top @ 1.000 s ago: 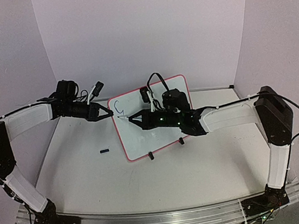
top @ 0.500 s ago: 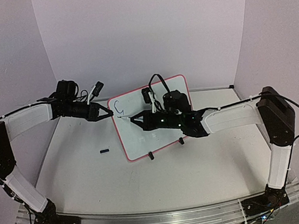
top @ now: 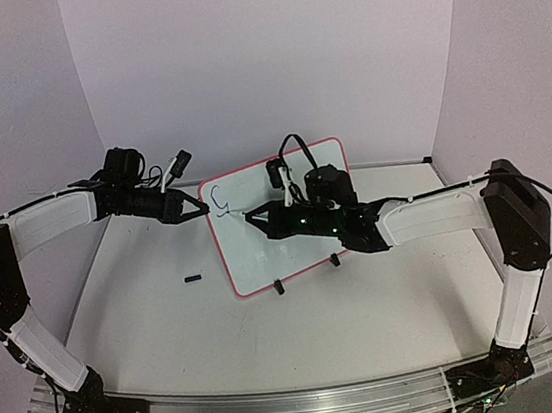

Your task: Write a sentence on the whiteboard

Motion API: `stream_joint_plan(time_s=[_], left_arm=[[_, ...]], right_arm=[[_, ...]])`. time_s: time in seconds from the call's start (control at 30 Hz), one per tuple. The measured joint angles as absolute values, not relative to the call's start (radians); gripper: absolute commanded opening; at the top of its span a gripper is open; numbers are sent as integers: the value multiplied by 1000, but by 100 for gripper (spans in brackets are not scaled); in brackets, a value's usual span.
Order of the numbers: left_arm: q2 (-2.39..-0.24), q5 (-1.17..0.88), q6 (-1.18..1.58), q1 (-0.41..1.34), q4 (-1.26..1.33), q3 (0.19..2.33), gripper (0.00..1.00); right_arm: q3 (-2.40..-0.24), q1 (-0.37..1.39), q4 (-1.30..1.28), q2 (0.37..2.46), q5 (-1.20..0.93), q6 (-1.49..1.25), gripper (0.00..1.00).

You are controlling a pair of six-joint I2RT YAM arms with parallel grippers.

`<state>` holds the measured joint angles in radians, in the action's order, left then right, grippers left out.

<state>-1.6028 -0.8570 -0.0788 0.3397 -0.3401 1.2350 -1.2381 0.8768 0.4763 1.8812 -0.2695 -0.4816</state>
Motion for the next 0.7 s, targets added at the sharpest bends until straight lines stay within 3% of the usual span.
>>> stream_joint_plan(time_s=[0.7], left_arm=[[-1602, -857, -79, 341, -340, 1235, 0]], right_arm=[[-1193, 868, 461, 1722, -338, -457, 0]])
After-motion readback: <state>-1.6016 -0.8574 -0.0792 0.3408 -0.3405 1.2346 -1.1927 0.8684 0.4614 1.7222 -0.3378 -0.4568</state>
